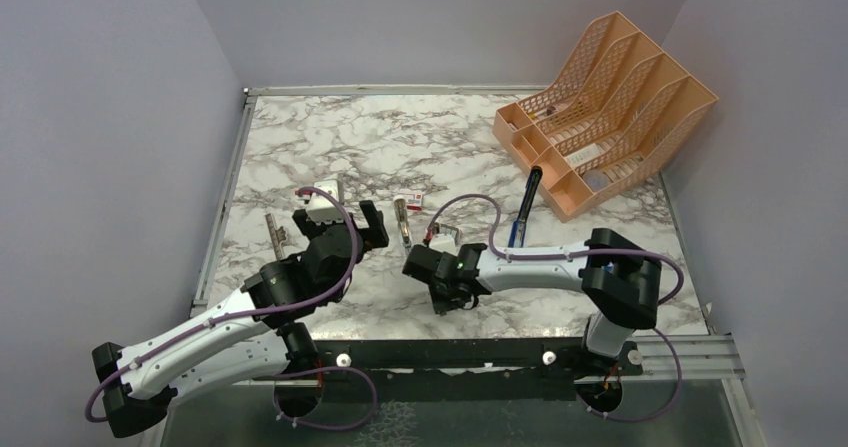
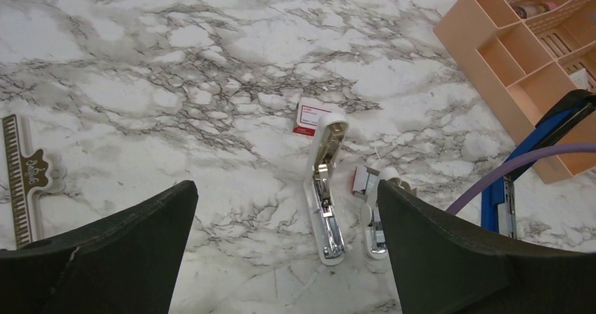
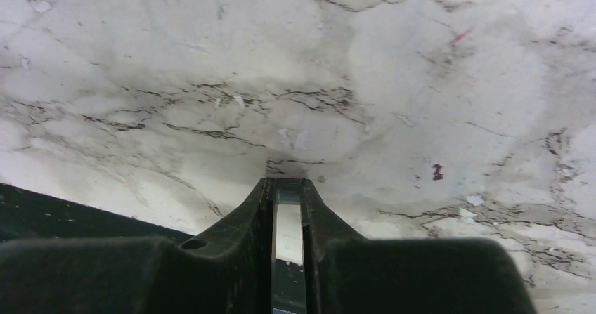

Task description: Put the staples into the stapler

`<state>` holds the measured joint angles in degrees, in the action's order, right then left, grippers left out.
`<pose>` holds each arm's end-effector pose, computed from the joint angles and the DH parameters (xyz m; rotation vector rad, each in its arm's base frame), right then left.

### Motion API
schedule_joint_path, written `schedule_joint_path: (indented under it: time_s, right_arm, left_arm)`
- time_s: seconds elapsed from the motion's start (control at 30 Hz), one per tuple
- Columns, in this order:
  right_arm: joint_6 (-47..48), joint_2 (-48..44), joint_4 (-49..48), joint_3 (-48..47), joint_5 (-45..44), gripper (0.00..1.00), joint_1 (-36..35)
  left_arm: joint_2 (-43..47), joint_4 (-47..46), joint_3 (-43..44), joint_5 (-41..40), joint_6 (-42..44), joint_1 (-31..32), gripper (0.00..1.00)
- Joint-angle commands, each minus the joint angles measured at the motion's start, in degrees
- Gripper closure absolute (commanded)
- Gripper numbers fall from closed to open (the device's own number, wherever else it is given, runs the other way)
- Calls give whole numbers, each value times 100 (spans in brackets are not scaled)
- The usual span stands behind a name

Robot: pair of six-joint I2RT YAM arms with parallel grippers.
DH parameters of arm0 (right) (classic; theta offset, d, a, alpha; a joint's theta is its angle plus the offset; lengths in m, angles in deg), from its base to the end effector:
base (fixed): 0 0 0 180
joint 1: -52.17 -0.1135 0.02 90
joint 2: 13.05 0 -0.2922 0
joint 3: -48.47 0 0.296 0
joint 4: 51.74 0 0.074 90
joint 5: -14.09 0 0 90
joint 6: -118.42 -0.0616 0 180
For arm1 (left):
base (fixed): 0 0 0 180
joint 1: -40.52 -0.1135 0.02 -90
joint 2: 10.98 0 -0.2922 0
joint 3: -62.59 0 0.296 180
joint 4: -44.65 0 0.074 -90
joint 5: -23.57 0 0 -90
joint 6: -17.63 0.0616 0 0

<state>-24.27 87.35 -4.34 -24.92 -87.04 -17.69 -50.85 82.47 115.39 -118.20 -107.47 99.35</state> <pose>0.1395 0.3457 0.1370 -0.3857 2.8083 0.2075 0.1376 -0.1340 0.3199 -0.1716 1.8328 -0.2382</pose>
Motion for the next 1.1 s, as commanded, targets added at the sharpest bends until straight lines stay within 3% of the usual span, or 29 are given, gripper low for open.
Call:
schedule_joint_path:
  time_s: [0.0, 0.13, 0.27, 0.47, 0.6, 0.77, 1.07]
  right_arm:
    - [25, -621, -650, 530, 321, 80, 347]
    - [228, -1250, -1521, 1151, 871, 80, 926]
    - [451, -1821, -2343, 1640, 1474, 80, 1623]
    - [477, -2630, -3440, 2239, 2357, 80, 2636]
    - [189, -2990, -4281, 2553, 2991, 80, 3072]
    - [-385, -3365, -5207, 2857, 3484, 80, 3236]
    - [-1326, -3787, -6806, 3172, 4026, 77, 3269]
  left_arm:
    - [39, 33, -146, 571, -388, -29, 1]
    - [-117, -136, -292, 1130, -553, -36, 1]
    - [-577, -676, -432, 2376, -556, -325, 1]
    - [-1240, -2127, -854, 5545, -957, -1648, 1]
    - [-1356, -3324, -1249, 6966, -1373, -2206, 3]
    - [-1389, -4630, -1601, 7866, -1854, -2305, 9]
    - [-1454, -5782, -1700, 8400, -2939, -2341, 20]
